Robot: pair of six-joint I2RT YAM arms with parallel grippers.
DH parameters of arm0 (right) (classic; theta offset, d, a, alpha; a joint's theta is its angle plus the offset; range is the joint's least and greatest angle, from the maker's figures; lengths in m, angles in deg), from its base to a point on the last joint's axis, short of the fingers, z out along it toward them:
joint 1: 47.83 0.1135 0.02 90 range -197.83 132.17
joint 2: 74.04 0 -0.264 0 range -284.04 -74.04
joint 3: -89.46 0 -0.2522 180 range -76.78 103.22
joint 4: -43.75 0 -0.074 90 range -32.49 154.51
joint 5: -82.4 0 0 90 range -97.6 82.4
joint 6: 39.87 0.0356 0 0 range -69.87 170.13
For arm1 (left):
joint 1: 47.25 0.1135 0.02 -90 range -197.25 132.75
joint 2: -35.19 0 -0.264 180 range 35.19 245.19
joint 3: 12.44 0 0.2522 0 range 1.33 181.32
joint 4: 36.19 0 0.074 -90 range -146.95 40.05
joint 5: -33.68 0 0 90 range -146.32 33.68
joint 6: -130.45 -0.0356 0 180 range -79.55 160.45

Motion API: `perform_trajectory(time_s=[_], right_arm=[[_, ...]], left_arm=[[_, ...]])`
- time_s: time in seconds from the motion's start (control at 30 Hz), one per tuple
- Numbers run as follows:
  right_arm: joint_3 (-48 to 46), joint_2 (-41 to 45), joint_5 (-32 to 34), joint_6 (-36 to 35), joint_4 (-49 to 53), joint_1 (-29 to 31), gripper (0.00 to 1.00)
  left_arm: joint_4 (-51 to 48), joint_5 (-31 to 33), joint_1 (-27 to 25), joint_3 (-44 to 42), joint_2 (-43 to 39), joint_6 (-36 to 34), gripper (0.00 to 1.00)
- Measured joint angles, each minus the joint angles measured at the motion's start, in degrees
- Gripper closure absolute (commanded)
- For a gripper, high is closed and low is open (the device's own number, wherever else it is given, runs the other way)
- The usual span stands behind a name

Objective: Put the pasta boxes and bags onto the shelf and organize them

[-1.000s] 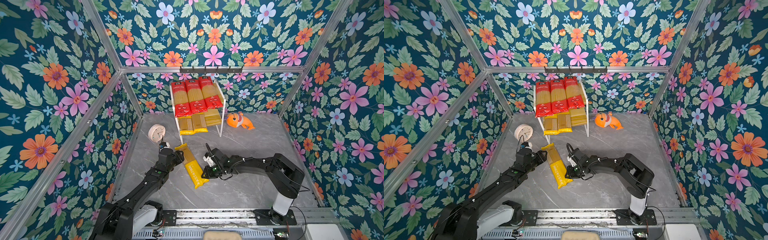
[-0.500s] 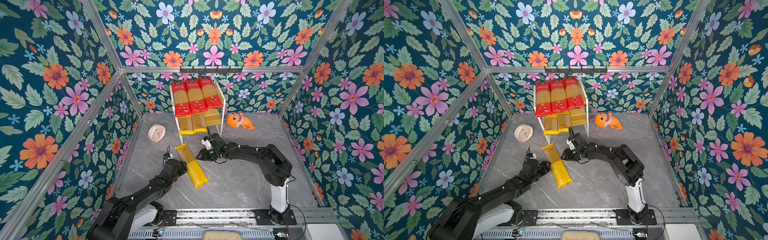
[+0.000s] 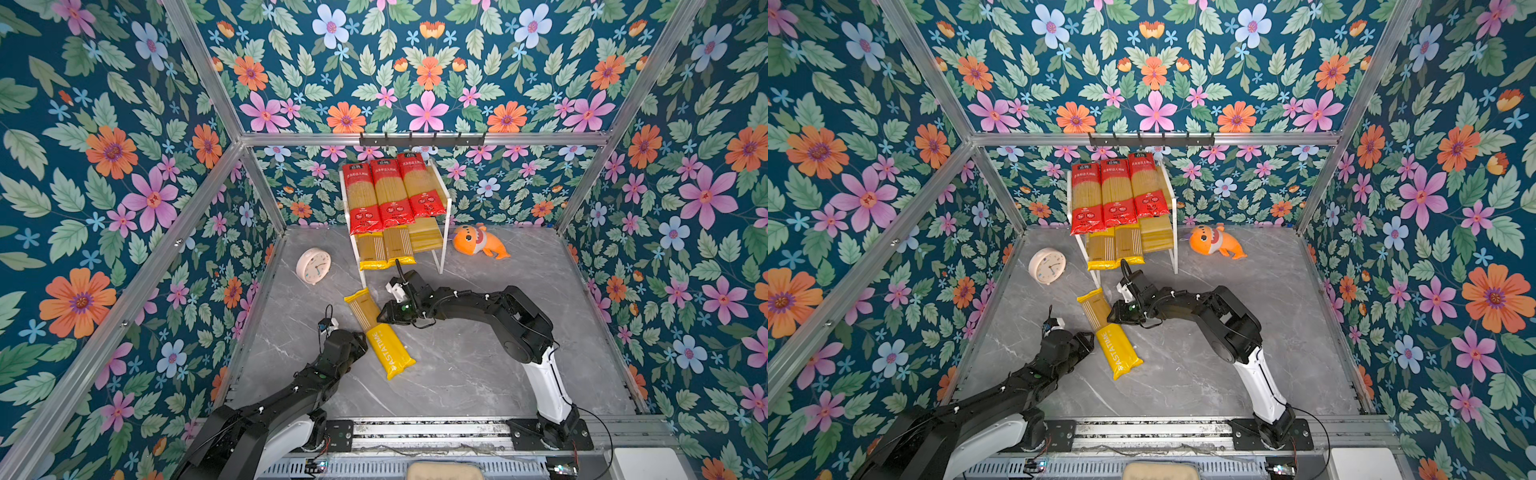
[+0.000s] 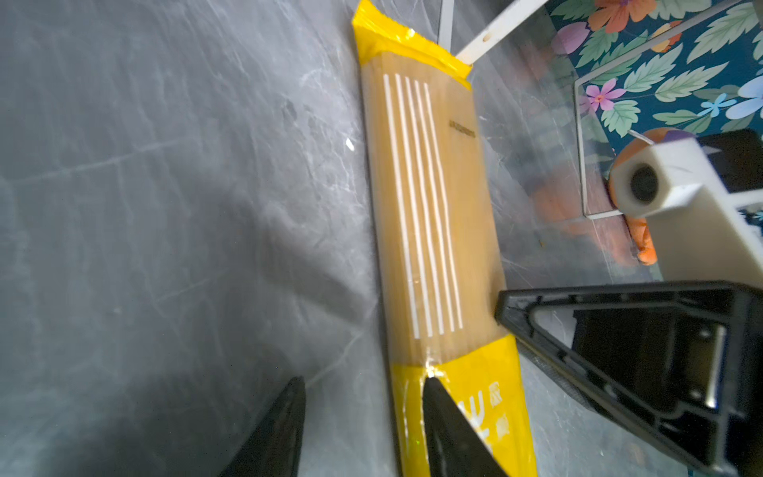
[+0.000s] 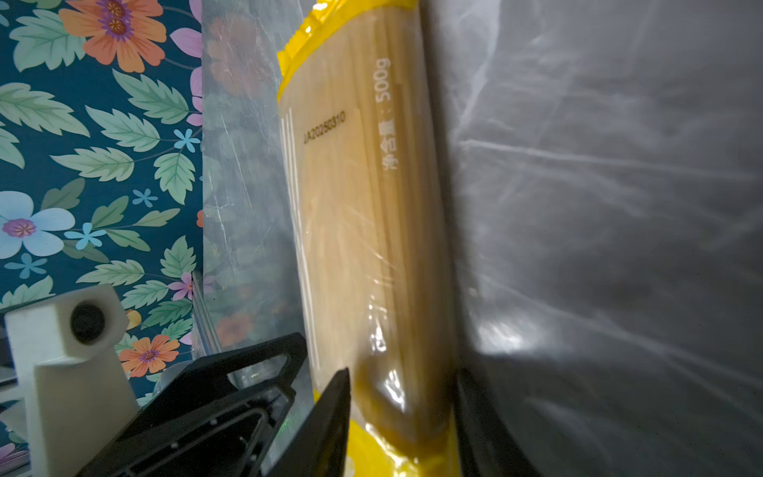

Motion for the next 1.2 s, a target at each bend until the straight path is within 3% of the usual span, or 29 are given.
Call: perform_trajectory(time_s=[0.17, 0.33, 0.53, 0.87, 0.97, 1.07, 1.2], right_arm=[[-5.3, 2.1, -1.2, 1.8, -5.6, 1.0, 0.88], [-11.1, 5.4, -1.5, 3.7, -12.2, 1.4, 0.97], [-17.3, 10.1, -1.3, 5.2, -16.7, 1.1, 1.0], [-29.6, 18.6, 1.6, 10.7, -18.9, -3.9, 1.0], [-31.5, 20.0, 1.8, 12.3, -18.9, -3.8, 0.92], [-32.0, 20.5, 2.0, 13.3, -18.6, -4.1, 0.74], [-31.8, 20.2, 2.3, 13.1, -17.8, -5.9, 0.6]], left_arm=[[0.0, -0.5, 0.0, -0.7, -1.9, 0.2, 0.58], [-4.3, -0.5, 0.0, 1.7, -6.7, -0.2, 0.57], [-9.4, -0.2, 0.0, 6.9, -9.9, -3.1, 0.54], [-9.4, -3.0, -1.2, 9.3, -4.4, -6.3, 0.51], [-7.9, -3.4, -1.9, 7.5, -3.8, -6.4, 0.51], [-6.2, -4.0, -2.6, 6.5, -2.0, -5.9, 0.51], [-3.2, -4.7, -3.9, 6.4, 0.8, -5.7, 0.52]])
